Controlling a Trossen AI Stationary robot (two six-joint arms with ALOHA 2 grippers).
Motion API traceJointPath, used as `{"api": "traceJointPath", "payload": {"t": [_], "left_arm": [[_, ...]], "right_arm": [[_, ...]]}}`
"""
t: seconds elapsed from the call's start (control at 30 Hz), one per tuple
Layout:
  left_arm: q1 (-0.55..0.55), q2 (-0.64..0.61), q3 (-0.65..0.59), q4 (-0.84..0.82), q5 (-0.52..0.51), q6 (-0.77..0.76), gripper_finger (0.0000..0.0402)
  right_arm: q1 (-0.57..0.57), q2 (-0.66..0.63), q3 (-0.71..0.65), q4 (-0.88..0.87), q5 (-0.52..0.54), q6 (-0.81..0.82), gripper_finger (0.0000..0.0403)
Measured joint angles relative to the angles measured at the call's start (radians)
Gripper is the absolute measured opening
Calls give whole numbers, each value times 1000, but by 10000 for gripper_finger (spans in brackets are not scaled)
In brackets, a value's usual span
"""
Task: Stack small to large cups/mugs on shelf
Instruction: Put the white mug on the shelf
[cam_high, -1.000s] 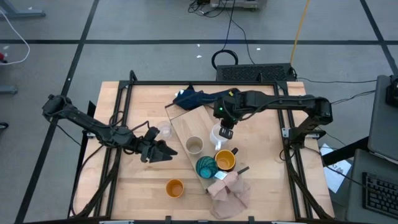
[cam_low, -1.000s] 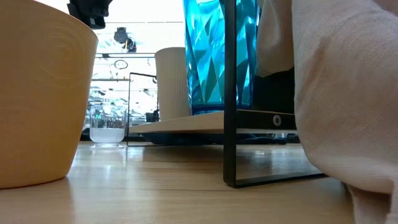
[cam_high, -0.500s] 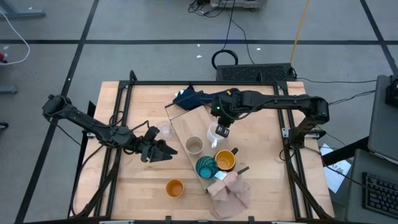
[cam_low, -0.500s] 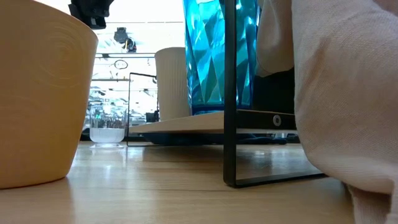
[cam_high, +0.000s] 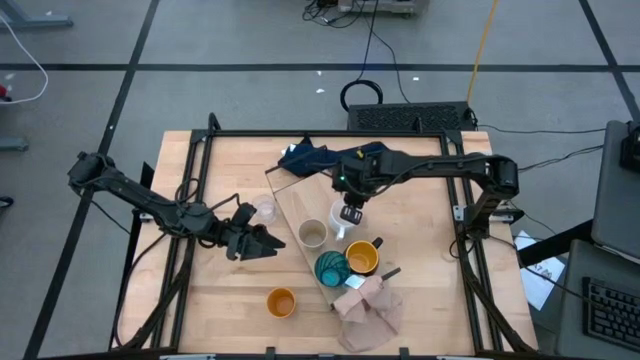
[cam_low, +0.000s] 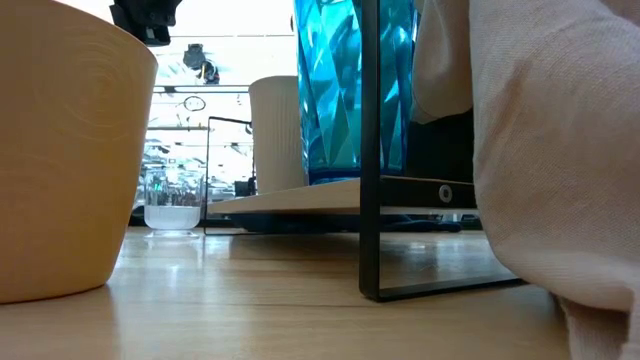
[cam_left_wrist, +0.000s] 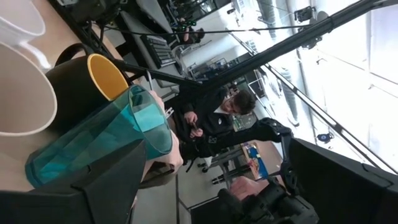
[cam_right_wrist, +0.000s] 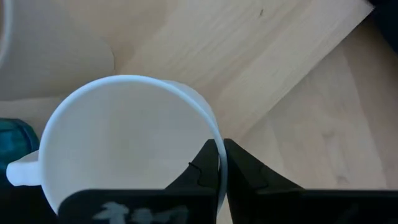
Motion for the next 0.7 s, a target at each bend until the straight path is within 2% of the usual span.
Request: {"api": "traceJointPath", "payload": {"t": [0.33,0.43,0.7], "left_arm": [[0,0,0,0,0,2,392],[0,0,0,-1,0,5,392],[0,0,0,-1,0,4,392]], "right_arm": [[14,9,0,18,-31,17,0],[16,9,0,32,-71,32,0],[21,9,0,20,-74,31,0]]}}
